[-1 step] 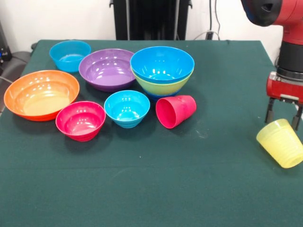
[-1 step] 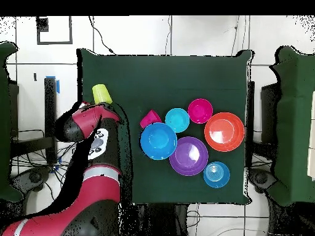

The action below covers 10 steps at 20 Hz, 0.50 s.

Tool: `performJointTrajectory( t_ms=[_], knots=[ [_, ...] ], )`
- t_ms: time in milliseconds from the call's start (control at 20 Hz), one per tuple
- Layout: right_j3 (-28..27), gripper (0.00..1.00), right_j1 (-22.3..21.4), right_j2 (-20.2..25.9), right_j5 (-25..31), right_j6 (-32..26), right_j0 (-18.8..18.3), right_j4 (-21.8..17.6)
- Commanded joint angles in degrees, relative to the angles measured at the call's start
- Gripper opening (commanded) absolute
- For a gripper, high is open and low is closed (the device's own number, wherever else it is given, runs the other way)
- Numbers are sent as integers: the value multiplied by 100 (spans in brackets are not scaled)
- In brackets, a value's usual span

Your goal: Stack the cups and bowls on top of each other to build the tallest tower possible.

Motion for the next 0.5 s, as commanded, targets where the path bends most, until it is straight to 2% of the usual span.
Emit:
performJointTrajectory(
  t_ms=[50, 500],
  knots=[
    [-198, 100, -50, 132, 196, 345, 70, 191],
    [-119, 100, -21, 152, -33, 273, -32, 287]
  ],
)
